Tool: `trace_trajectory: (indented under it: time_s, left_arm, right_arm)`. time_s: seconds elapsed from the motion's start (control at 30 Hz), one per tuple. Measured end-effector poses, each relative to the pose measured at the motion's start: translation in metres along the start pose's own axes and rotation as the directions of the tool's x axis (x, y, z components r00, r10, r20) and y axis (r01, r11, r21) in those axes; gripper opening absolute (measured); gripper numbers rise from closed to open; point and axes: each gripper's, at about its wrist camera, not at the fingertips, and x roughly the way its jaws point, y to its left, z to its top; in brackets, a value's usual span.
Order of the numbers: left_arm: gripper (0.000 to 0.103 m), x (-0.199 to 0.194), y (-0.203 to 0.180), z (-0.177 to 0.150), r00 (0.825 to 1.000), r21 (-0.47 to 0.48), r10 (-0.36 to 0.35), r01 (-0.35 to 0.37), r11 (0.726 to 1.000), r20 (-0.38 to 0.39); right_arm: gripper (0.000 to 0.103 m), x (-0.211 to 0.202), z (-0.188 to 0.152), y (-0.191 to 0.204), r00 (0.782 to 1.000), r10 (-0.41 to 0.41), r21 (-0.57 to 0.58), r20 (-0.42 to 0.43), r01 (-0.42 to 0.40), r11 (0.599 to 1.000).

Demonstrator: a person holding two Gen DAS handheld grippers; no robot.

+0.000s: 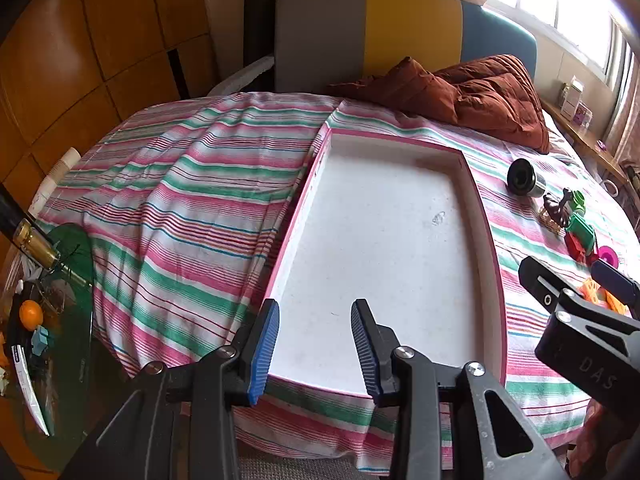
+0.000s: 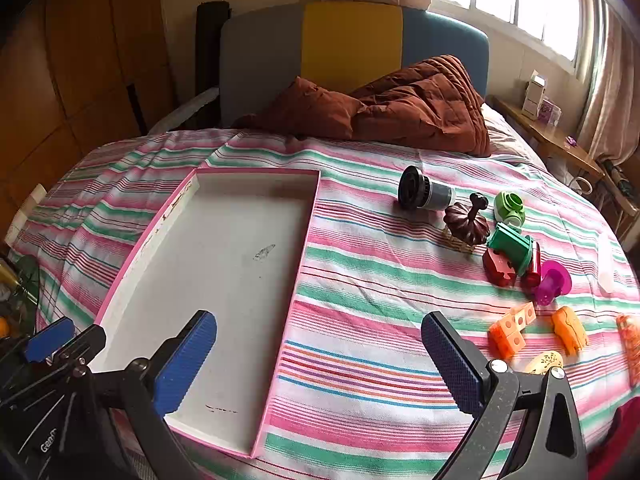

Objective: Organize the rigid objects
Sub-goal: 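Move the right tool toward the yellow textured oval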

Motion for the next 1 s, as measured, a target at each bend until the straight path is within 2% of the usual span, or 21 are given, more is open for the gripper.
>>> trace_trajectory:
  time_s: [0.2,0.4,0.5,0.63,0.77,0.8,1.0]
  left_arm:
    - [0.037,-0.001,-0.004,-0.002,1.0,0.021,-0.015,0.015,1.0,-0.002]
    - [0.037,-0.004,-0.016,-0.005,0.994,0.063,-0.105,0.105,0.992,-0.001]
    - [0.037,-0.009,-0.026,-0.009,0.988,0.099,-0.151,0.147,0.984,0.026]
    - [0.037,-0.019,-0.041,-0.011,0.967,0.162,-0.252,0.242,0.957,0.045]
    - [0.037,-0.027,-0.06,-0.009,0.921,0.2,-0.39,0.38,0.903,0.012]
    - [0.037,-0.029,-0.066,-0.008,0.916,0.206,-0.4,0.39,0.897,0.007]
    - [0.037,-0.031,-0.09,-0.011,0.918,0.258,-0.396,0.384,0.887,-0.008]
  right_arm:
    - [0.103,-0.004,-0.001,-0.009,1.0,0.022,0.029,0.006,-0.022,0.999]
    - [0.103,-0.014,-0.005,-0.038,1.0,-0.007,0.06,0.03,0.005,0.998]
    - [0.103,-0.017,-0.008,-0.059,0.999,-0.034,0.098,0.032,0.031,0.995]
    - [0.103,-0.021,-0.012,-0.09,0.999,-0.046,0.147,0.026,0.042,0.988]
    - [0.103,-0.022,-0.016,-0.128,0.999,-0.046,0.183,-0.015,0.048,0.982]
    - [0.103,-0.023,-0.017,-0.138,0.998,-0.05,0.197,-0.023,0.053,0.979]
    - [0.101,-0.026,-0.033,-0.207,0.989,-0.12,0.28,-0.089,0.14,0.95]
